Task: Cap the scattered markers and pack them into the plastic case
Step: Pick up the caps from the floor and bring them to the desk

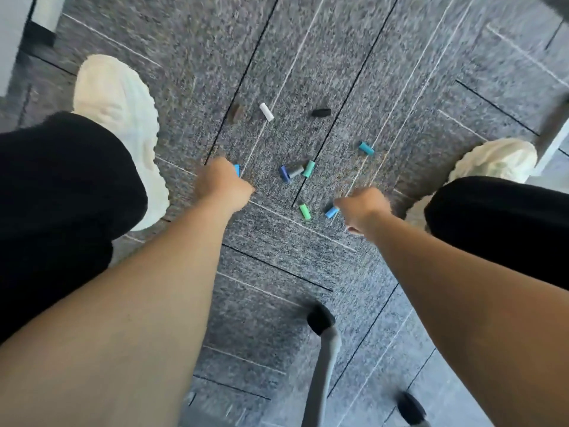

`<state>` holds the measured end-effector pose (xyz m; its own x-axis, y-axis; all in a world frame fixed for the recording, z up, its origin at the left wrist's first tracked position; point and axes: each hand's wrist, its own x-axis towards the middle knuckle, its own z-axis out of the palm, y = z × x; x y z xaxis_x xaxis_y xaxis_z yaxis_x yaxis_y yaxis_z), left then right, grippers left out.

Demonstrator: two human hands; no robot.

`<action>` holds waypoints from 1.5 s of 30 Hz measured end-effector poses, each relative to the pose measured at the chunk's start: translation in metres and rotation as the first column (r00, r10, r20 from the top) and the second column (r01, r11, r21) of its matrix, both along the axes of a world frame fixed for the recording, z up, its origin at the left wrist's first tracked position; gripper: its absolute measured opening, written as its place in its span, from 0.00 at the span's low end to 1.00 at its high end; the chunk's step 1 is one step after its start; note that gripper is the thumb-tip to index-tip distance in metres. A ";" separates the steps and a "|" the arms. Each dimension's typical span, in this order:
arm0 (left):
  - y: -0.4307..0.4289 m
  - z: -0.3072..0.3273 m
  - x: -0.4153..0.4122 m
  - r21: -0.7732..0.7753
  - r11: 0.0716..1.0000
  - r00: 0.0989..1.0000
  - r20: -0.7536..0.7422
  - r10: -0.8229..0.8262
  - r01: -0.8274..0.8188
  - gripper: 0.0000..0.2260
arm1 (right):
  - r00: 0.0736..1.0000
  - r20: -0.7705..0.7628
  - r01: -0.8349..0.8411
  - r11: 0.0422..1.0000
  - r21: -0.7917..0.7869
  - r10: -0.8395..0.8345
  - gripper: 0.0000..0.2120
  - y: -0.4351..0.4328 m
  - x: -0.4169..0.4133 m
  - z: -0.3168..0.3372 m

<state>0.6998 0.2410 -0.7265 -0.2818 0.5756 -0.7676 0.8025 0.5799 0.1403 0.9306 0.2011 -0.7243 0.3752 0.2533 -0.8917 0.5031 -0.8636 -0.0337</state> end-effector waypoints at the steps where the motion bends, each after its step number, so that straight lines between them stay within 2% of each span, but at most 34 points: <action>1: -0.004 -0.007 0.001 0.012 0.999 0.999 -0.033 -0.030 0.030 0.20 | 1.000 0.007 0.015 1.000 -0.012 -0.014 0.16 -0.004 0.001 -0.006; 5: -0.018 -0.031 -0.003 0.034 0.976 0.971 -0.118 -0.209 0.215 0.18 | 0.988 0.018 0.153 0.988 0.035 -0.154 0.10 -0.018 -0.003 -0.032; 8: -0.020 -0.039 -0.007 0.043 0.975 0.970 -0.116 -0.214 0.220 0.17 | 0.984 0.066 0.157 0.980 0.125 -0.167 0.06 -0.021 -0.012 -0.046; 11: -0.022 -0.038 -0.007 0.070 0.974 0.973 -0.101 -0.208 0.215 0.14 | 0.988 0.021 0.151 0.982 0.112 -0.154 0.01 -0.020 -0.018 -0.050; 14: -0.029 -0.033 -0.004 0.101 0.984 0.987 -0.078 -0.140 0.147 0.13 | 0.990 0.015 0.141 0.985 0.098 -0.143 0.00 -0.013 -0.020 -0.049; 17: -0.034 -0.032 0.000 0.099 0.994 0.999 -0.027 -0.033 0.035 0.11 | 0.998 0.030 0.047 0.995 0.088 -0.050 0.06 -0.007 -0.025 -0.051; 20: -0.034 -0.031 0.006 0.090 0.988 0.992 0.025 0.124 -0.125 0.03 | 0.998 0.062 0.003 0.993 0.120 -0.010 0.07 -0.012 -0.028 -0.056; 24: -0.028 -0.033 0.013 -0.001 0.946 0.942 0.089 0.323 -0.325 0.09 | 0.996 0.085 0.011 0.974 0.228 -0.032 0.09 -0.024 -0.034 -0.058; 27: -0.020 -0.036 0.013 -0.061 0.894 0.886 0.119 0.448 -0.444 0.15 | 0.998 0.059 -0.054 0.954 0.296 0.038 0.10 -0.030 -0.044 -0.054; 30: -0.016 -0.042 0.006 -0.013 0.903 0.900 0.077 0.429 -0.430 0.15 | 0.989 -0.011 -0.139 0.954 0.267 0.148 0.09 -0.029 -0.051 -0.050; 32: -0.015 -0.045 0.000 0.006 0.919 0.918 0.040 0.394 -0.395 0.16 | 0.977 0.004 -0.205 0.940 0.274 0.212 0.08 -0.024 -0.054 -0.049; 34: -0.018 -0.048 -0.003 0.013 0.921 0.921 0.027 0.389 -0.390 0.17 | 0.952 0.076 -0.306 0.914 0.267 0.297 0.16 -0.022 -0.056 -0.048; 37: -0.023 -0.048 -0.001 -0.005 0.945 0.943 0.055 0.328 -0.328 0.13 | 0.950 0.198 -0.288 0.920 0.267 0.241 0.22 -0.028 -0.048 -0.045; 38: -0.026 -0.046 0.001 -0.013 0.951 0.948 0.078 0.308 -0.308 0.12 | 0.954 0.208 -0.265 0.931 0.251 0.215 0.22 -0.033 -0.045 -0.045; 40: -0.029 -0.041 0.005 -0.016 0.957 0.952 0.100 0.289 -0.288 0.15 | 0.947 0.169 -0.306 0.928 0.213 0.274 0.18 -0.048 -0.039 -0.047; 42: -0.031 -0.038 0.006 -0.041 0.944 0.935 0.130 0.330 -0.327 0.15 | 0.924 0.110 -0.382 0.898 0.219 0.366 0.16 -0.059 -0.038 -0.046; 45: -0.032 -0.040 0.003 -0.102 0.868 0.829 0.259 0.495 -0.486 0.10 | 0.895 0.064 -0.442 0.854 0.274 0.442 0.17 -0.059 -0.045 -0.047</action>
<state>0.7024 0.2088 -0.7663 -0.3021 0.3915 -0.8691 0.3450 0.8948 0.2832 0.8859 0.1419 -0.7709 0.1641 0.6263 -0.7621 0.8294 -0.5059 -0.2371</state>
